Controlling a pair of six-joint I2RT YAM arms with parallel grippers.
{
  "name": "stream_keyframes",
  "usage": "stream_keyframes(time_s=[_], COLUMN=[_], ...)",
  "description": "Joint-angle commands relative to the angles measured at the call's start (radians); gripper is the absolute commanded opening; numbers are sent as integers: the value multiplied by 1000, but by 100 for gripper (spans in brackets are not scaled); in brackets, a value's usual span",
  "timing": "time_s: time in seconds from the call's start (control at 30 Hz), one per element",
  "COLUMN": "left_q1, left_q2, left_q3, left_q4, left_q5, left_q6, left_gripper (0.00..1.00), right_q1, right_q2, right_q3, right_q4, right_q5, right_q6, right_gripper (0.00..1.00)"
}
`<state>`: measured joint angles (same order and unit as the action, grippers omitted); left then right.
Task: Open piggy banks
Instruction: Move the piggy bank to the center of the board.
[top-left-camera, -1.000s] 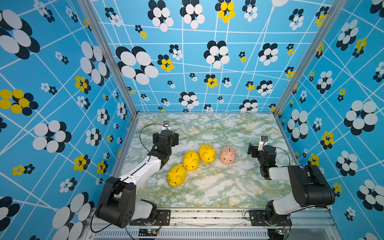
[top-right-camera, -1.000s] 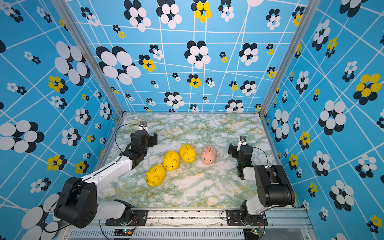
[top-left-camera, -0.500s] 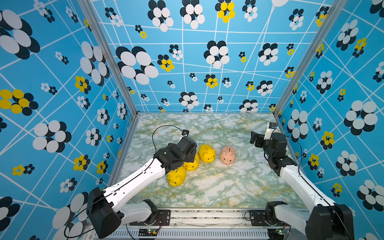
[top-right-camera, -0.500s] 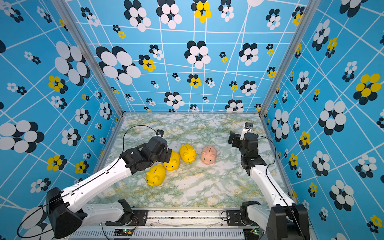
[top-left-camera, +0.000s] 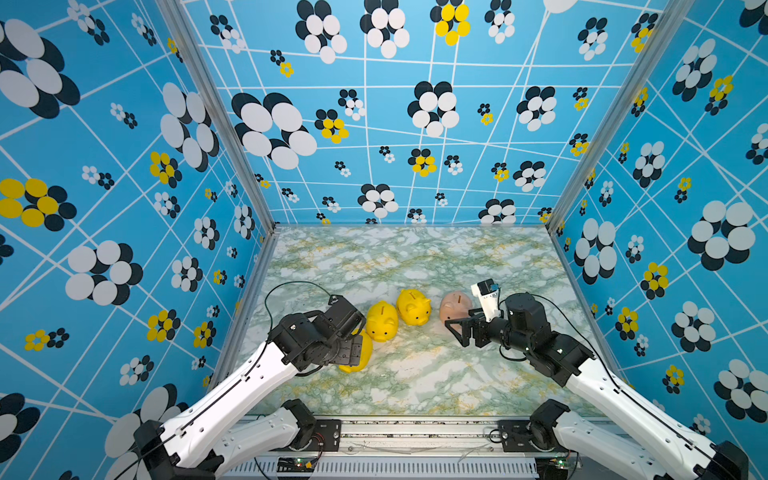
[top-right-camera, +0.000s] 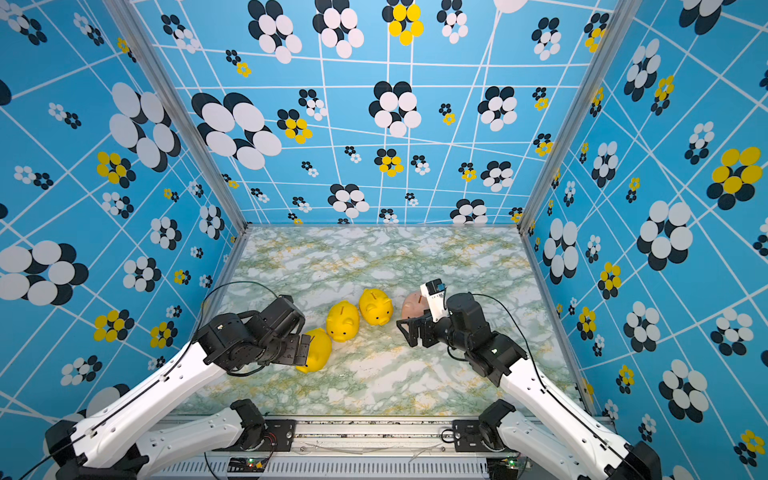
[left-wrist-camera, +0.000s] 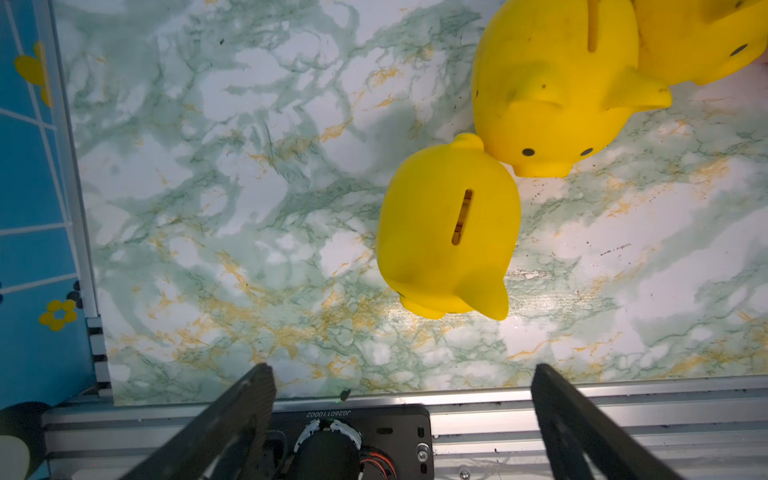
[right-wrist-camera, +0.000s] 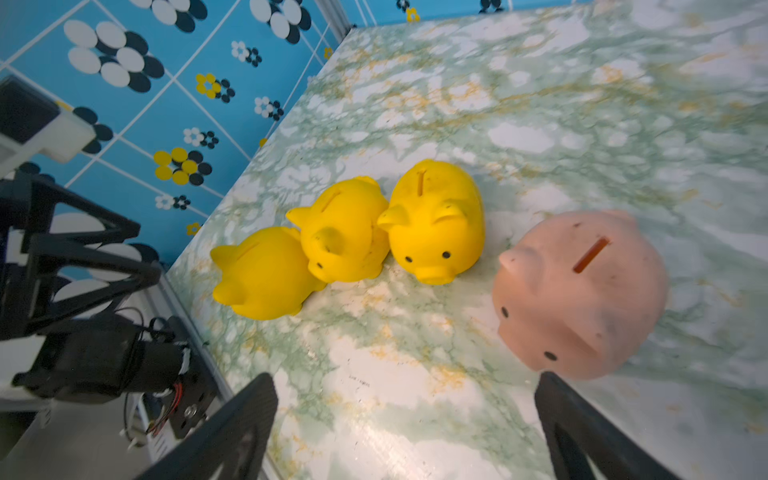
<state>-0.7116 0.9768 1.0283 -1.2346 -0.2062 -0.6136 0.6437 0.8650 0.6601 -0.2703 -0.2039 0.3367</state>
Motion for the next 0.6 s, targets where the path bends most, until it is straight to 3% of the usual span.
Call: stream_keyframes(time_s=[0.0, 0.17, 0.57], left_q1=[98, 195, 207], left_q2=[-2, 68, 262], left_q3=[-35, -71, -97], left_q4=[34, 158, 274], left_q5=[151, 244, 302], left_q6=[46, 98, 186], left_gripper=[99, 99, 99], right_q1=[82, 147, 152], right_q2=[12, 40, 58], right_q3=[-53, -86, -91], right_q4=[10, 95, 76], right_q5=[38, 71, 138], right_q6=[84, 131, 114], right_gripper=[100, 100, 100])
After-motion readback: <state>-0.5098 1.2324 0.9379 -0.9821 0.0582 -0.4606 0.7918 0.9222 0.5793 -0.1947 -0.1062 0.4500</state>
